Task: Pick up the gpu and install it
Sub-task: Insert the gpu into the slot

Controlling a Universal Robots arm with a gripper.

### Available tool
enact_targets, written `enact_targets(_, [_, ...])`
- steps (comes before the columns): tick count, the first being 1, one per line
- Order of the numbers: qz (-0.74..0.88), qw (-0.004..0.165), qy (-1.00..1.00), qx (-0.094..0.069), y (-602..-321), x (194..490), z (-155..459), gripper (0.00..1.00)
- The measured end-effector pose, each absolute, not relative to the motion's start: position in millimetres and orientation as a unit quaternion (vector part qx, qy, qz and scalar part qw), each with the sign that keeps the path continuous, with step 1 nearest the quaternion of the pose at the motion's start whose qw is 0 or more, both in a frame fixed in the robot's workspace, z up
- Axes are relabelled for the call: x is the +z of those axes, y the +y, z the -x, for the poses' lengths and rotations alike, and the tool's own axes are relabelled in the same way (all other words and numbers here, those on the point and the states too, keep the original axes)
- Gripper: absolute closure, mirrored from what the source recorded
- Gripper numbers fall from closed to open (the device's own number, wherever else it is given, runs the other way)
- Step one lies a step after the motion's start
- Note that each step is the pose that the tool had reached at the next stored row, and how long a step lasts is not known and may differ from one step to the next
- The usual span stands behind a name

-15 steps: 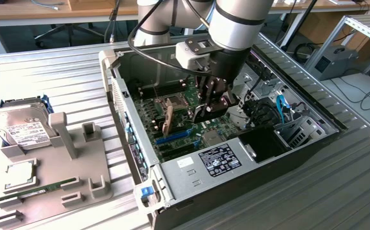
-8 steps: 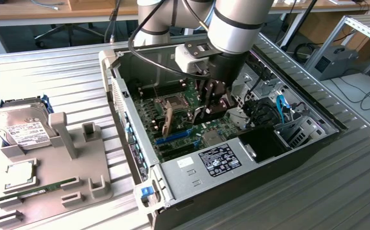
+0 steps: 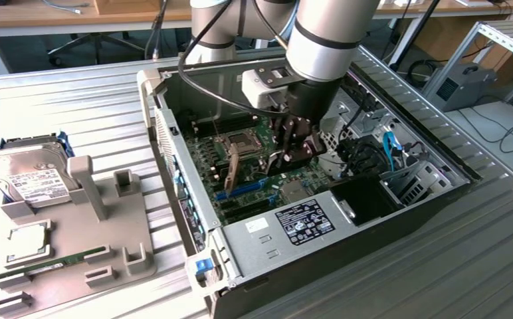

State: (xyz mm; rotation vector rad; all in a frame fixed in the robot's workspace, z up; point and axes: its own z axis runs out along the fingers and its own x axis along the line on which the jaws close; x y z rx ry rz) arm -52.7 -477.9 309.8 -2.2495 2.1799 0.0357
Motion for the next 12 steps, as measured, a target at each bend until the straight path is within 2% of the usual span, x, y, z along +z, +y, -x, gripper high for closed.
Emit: enact_targets(12, [0.718, 0.004, 0.696, 0.011, -477.9, 302.7, 52.7, 0.74])
